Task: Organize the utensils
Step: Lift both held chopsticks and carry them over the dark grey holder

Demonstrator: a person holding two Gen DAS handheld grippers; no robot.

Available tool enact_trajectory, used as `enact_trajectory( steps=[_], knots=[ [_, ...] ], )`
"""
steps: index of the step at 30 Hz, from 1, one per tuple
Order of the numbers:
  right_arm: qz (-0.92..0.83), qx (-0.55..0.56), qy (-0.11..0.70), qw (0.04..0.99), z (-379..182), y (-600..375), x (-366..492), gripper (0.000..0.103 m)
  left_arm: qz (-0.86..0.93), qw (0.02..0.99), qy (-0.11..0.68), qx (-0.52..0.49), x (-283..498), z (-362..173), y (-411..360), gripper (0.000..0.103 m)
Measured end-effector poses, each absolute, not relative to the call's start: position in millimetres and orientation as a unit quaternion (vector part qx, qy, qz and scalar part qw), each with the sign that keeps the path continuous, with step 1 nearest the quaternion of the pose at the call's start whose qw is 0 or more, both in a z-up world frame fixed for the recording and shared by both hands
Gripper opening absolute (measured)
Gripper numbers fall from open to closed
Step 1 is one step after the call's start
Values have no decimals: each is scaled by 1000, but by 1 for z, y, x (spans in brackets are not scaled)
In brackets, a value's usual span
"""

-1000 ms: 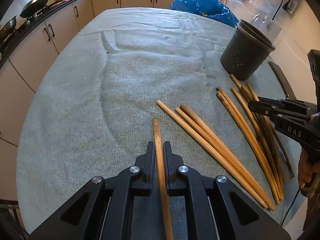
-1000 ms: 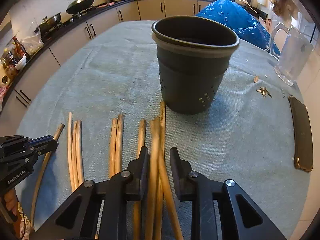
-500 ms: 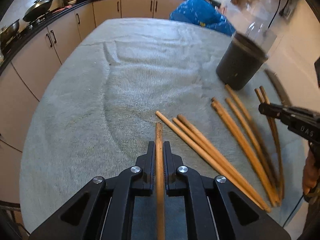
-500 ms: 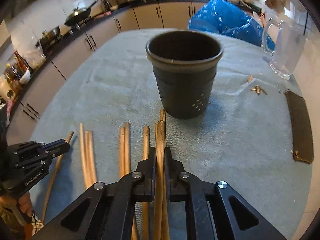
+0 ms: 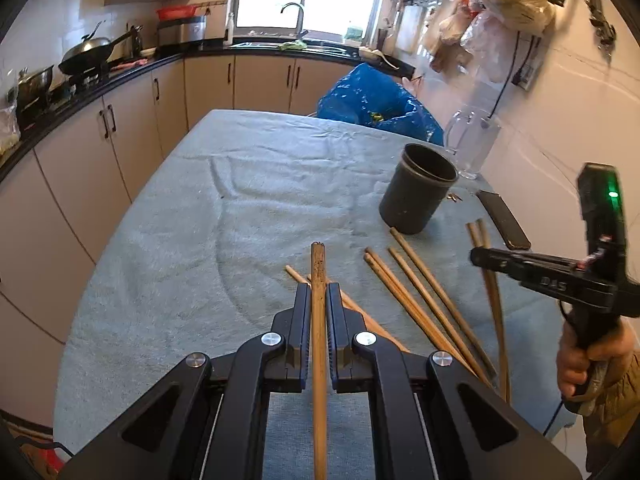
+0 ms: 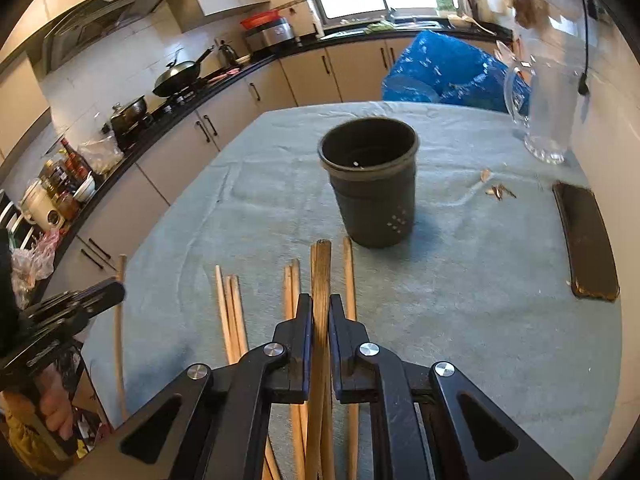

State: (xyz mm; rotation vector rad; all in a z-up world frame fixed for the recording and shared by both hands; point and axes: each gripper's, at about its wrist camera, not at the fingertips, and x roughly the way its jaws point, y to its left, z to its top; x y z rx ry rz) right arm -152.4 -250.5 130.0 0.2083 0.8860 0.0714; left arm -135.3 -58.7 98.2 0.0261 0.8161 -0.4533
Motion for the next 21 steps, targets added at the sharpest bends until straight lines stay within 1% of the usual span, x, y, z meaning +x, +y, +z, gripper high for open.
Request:
enact_trajectory(
  steps=[3,6,7,8,9,19,20,21],
  knots=[
    [21,109,466,878,107,-259,-143,8,-214,889,404,15,-137,92,-62,7],
    [4,148,489,860,81,-276,-140,9,-218,886,408,10,-140,89,-62,7],
    [1,154,490,858,77,-279,-140,11,-217,887,407,12,-142,88,-62,7],
    [-5,157,492,856,74,-283,-142,18,-217,887,407,14,-143,88,-63,7],
    [-8,156,492,857,73,-284,-143,19,-217,887,407,14,-143,87,-63,7],
    [-18,138,496,857,73,-292,-142,19,-221,885,408,20,-144,84,-70,7],
    [-17,131,499,856,73,-289,-140,18,-220,885,409,20,-144,84,-70,7],
    [-18,130,498,857,74,-289,-140,13,-220,886,409,19,-143,84,-69,7]
  ],
)
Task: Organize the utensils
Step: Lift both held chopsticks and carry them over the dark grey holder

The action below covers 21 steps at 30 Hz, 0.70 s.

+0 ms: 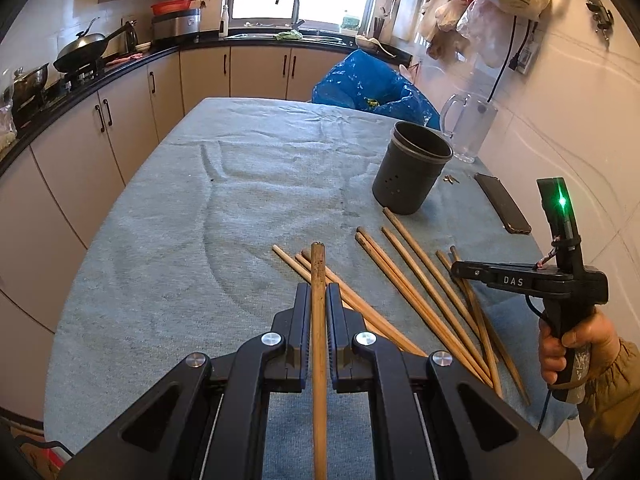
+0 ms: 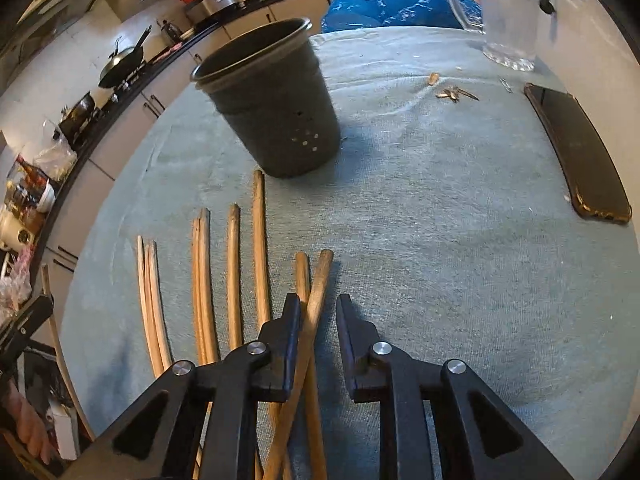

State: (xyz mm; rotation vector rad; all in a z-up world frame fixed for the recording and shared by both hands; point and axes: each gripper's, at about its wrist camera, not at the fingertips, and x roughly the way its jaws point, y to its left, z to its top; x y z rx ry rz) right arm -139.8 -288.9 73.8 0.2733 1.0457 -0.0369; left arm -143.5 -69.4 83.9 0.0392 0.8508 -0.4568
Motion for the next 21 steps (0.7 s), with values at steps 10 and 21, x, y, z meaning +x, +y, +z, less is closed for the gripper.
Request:
enact_trajectory(
  steps=[10,21],
  knots=[
    [18,106,435,894,126,-270,-159,8,-239,894,379,-13,-149,113,-62,7],
    [57,117,306,943,230,-258,-177,8,-286,918,271,-48,-143,200,-80,7]
  ],
)
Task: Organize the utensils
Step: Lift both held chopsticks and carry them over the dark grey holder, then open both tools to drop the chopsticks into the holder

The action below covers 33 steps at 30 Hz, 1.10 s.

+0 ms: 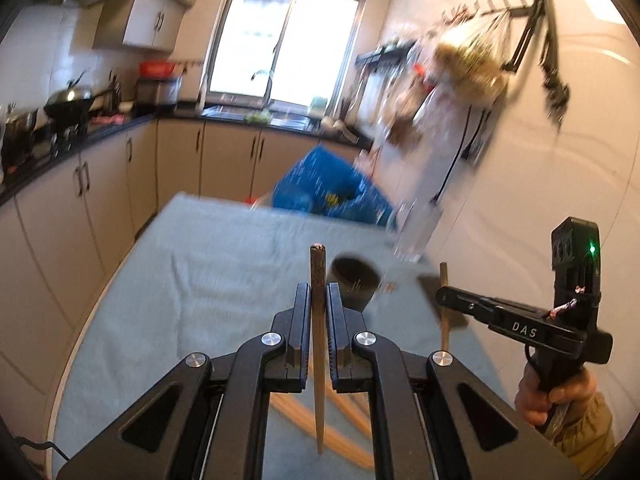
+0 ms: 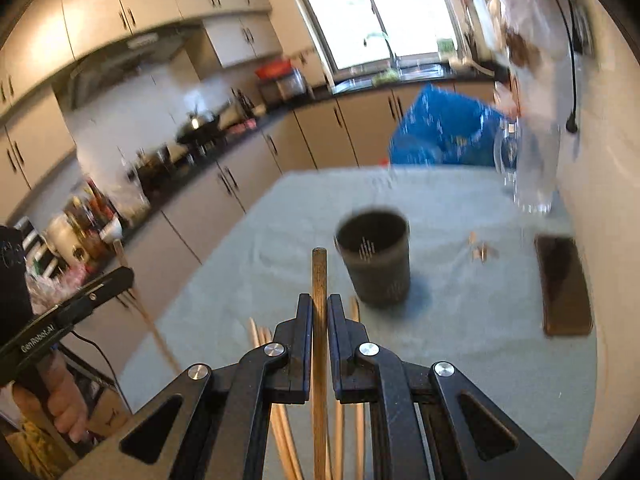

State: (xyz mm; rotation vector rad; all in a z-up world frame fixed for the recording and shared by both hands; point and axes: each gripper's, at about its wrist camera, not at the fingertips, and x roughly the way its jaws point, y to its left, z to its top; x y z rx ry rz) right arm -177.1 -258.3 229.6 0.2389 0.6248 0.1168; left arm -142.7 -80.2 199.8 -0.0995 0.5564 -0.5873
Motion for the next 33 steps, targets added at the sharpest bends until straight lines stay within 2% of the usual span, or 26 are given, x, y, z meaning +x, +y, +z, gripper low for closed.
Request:
enact_trajectory(
  steps=[11,18,24,30,31,33],
  knots=[
    [-3,176,180,968,313,-307,-112,8,-311,929,196,-43,-71,268,-149,7],
    [-76,173,110,976,321,-323,-65,8,-305,930,196,-57,-11,272,-192,7],
    [-89,149,162,971,268,-319,-30,8,-295,914,276,-33,33,225,-228,7],
    [-88,145,217,961,227,-320,-25,8,-284,907,309,-21,39,197,-234,7],
    [-89,148,220,960,224,-323,-24,10,-283,908,309,-22,37,196,-232,7],
    [-94,156,227,957,220,-327,-26,22,-281,909,307,-18,31,197,-228,15]
  ],
)
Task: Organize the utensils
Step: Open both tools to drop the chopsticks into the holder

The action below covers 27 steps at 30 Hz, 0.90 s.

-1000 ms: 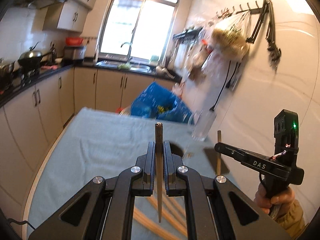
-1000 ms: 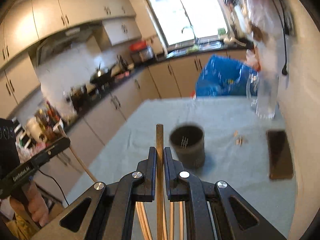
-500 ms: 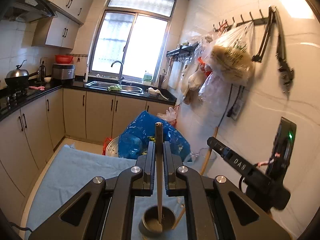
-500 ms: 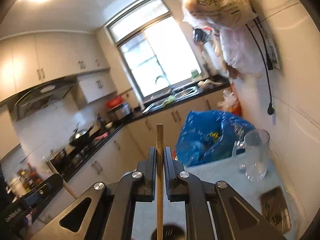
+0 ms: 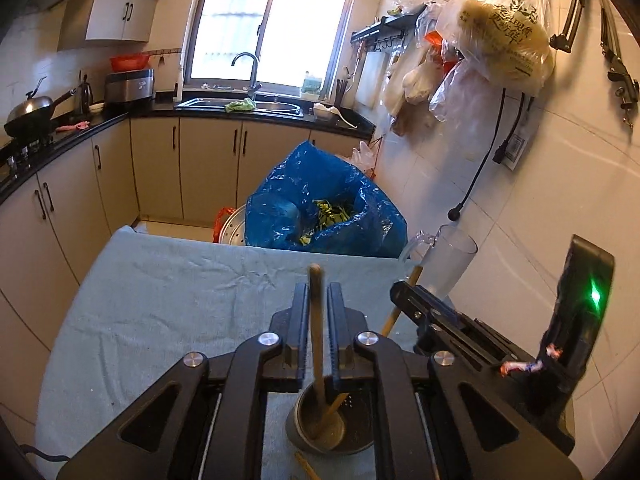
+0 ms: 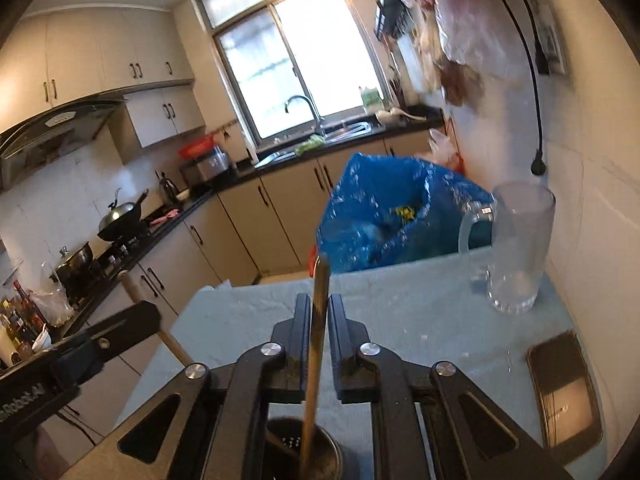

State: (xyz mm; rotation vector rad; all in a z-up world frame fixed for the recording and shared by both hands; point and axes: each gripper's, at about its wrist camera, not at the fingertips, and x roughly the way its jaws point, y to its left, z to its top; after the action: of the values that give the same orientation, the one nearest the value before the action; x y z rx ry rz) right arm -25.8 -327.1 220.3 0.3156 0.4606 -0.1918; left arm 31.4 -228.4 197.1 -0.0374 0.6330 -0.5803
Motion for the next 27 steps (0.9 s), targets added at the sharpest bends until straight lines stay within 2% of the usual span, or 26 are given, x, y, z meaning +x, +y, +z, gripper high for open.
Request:
enact_trajectory(
  steps=[2,4,6,9,11,16,19,25,27],
  knots=[
    [-101,163,226,955,222,-330,-30,40,-279,911,303,-22,26,201,-222,38],
    [-102,166,221,956,227,-332,-37,42,-275,915,292,-34,15,207,-211,44],
    [-101,161,215,958,236,-330,-49,44,-275,916,288,-38,5,214,-200,44],
    [-101,148,203,963,250,-323,-69,53,-271,920,281,-42,-13,223,-180,45],
    [-101,137,198,965,257,-316,-83,60,-267,923,275,-41,-26,227,-167,52],
    [-95,96,203,970,260,-297,-125,72,-238,930,277,-45,-55,220,-122,58],
    [-84,69,233,966,244,-287,-145,78,-212,928,301,-55,-65,199,-93,59],
    [-61,24,345,936,171,-276,-174,78,-164,899,397,-81,-66,115,-49,59],
    [-60,27,379,923,145,-278,-181,77,-160,888,424,-80,-68,90,-47,54]
  ],
)
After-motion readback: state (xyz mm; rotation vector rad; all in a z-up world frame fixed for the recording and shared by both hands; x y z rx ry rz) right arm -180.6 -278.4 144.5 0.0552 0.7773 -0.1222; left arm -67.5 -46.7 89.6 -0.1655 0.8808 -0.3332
